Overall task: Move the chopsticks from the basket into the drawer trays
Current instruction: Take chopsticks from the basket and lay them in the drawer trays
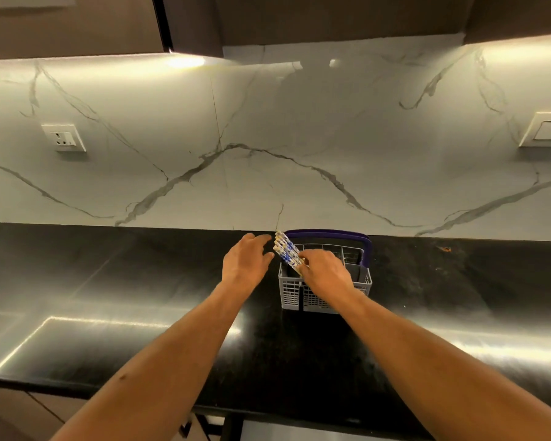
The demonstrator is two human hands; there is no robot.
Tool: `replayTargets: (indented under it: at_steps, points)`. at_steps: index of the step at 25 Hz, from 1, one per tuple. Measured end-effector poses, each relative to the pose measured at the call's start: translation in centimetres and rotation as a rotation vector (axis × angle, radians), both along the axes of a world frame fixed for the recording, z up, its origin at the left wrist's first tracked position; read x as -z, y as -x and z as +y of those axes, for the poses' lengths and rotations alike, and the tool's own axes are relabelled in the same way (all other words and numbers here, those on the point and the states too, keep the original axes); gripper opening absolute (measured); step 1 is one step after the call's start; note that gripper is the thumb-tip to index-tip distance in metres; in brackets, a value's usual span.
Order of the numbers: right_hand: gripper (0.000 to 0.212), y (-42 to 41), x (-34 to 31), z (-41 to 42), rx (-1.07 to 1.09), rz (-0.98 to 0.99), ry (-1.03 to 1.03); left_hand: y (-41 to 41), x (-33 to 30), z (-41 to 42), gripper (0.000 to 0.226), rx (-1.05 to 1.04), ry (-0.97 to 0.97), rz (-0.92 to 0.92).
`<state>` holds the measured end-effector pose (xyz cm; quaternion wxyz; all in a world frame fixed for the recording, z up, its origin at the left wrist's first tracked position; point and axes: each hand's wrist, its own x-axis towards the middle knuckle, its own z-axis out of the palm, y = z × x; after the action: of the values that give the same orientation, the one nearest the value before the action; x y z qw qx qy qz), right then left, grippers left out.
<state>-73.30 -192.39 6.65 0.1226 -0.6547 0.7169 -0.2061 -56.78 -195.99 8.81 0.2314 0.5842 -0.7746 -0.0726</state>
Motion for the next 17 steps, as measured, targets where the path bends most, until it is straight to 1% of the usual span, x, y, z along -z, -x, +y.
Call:
replayTargets:
  at_steps: [3,5,10,14,17]
  points:
    - [0.026,-0.1,0.5,-1.5,-0.004,0.028,0.007,0.2,0.2,-1.5,0.037,0.034,0.026,-0.115]
    - [0.026,-0.1,0.8,-2.2,-0.008,0.047,-0.009,0.5,0.5,-2.1,0.033,0.062,0.052,-0.151]
    - [0.027,-0.1,1.3,-2.9,-0.027,0.042,-0.025,1.0,0.9,-2.8,0.028,0.088,0.100,-0.129]
    - [0.026,0.0,1.4,-3.1,-0.011,0.006,-0.014,1.0,0.9,-2.9,0.030,0.118,0.126,-0.136]
    - [0.026,0.2,1.2,-3.1,-0.010,-0.015,-0.013,1.1,0.8,-2.8,0.028,0.139,0.124,-0.078]
